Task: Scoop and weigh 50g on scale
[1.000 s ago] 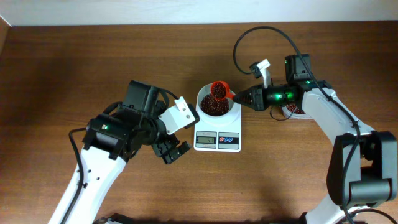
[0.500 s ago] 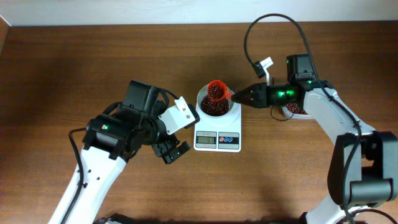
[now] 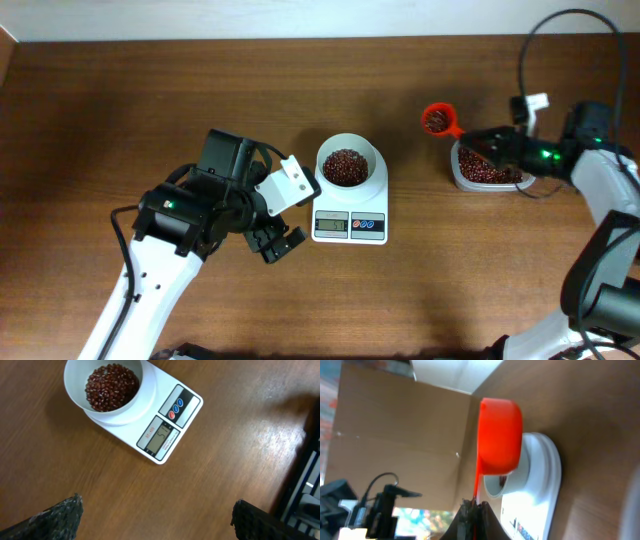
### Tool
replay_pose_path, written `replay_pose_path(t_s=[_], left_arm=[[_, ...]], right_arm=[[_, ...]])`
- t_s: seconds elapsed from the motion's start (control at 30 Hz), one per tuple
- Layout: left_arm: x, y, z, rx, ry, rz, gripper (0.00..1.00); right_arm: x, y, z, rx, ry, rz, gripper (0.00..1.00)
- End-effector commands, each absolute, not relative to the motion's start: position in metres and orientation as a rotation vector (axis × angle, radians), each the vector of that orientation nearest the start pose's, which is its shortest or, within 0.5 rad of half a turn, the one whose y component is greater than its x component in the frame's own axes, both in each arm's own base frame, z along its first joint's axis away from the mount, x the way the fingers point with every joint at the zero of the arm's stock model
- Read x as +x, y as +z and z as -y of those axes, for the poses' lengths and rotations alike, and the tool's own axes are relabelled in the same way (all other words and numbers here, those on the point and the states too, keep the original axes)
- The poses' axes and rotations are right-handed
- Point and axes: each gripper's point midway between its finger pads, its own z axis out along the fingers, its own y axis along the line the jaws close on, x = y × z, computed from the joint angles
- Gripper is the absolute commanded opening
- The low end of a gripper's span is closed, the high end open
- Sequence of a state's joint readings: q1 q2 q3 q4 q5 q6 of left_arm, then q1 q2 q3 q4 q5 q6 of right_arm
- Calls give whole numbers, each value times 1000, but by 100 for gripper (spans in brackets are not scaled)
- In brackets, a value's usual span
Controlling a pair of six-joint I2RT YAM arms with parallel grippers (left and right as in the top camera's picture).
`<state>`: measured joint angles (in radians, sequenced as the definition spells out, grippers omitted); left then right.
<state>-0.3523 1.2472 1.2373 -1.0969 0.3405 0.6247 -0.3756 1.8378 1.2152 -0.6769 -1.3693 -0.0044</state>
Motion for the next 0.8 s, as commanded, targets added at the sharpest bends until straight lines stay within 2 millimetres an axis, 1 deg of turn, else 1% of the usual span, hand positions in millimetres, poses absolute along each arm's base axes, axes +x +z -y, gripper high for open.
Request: replay_pose_path(t_s=[0.0, 0.03, 0.07, 0.13, 0.2, 0.27, 0.37, 0.5, 0.57, 0.67, 0.77], left_arm=[[250, 218, 154, 1310, -367, -2234, 99], [250, 218, 154, 1310, -367, -2234, 99], [250, 218, 154, 1310, -367, -2234, 99], [250, 218, 154, 1310, -367, -2234, 99], [250, 218, 154, 1310, -367, -2234, 99], [250, 218, 154, 1310, -367, -2234, 99], [250, 218, 154, 1310, -367, -2234, 99], [250, 218, 154, 1310, -368, -2234, 99], [250, 218, 154, 1310, -367, -2234, 99], [250, 218, 154, 1310, -367, -2234, 99], [250, 218, 154, 1310, -367, -2234, 99]], right_arm=[[372, 169, 6, 130, 1575, -2053, 4], [362, 164, 19, 163, 1535, -2070, 4], [350, 152, 35, 220, 1469, -2143, 4], [333, 136, 54, 243, 1369, -2236, 4], [329, 132, 70, 207, 1290, -2230, 4], [330, 122, 77, 158, 1202, -2278, 4], [336, 111, 80, 76, 1104, -2329, 4], [348, 110, 76, -13, 1047, -2320, 4], [350, 109, 80, -11, 998, -2368, 4], [355, 111, 86, -32, 850, -2479, 4], [364, 116, 91, -38, 656, -2598, 4]])
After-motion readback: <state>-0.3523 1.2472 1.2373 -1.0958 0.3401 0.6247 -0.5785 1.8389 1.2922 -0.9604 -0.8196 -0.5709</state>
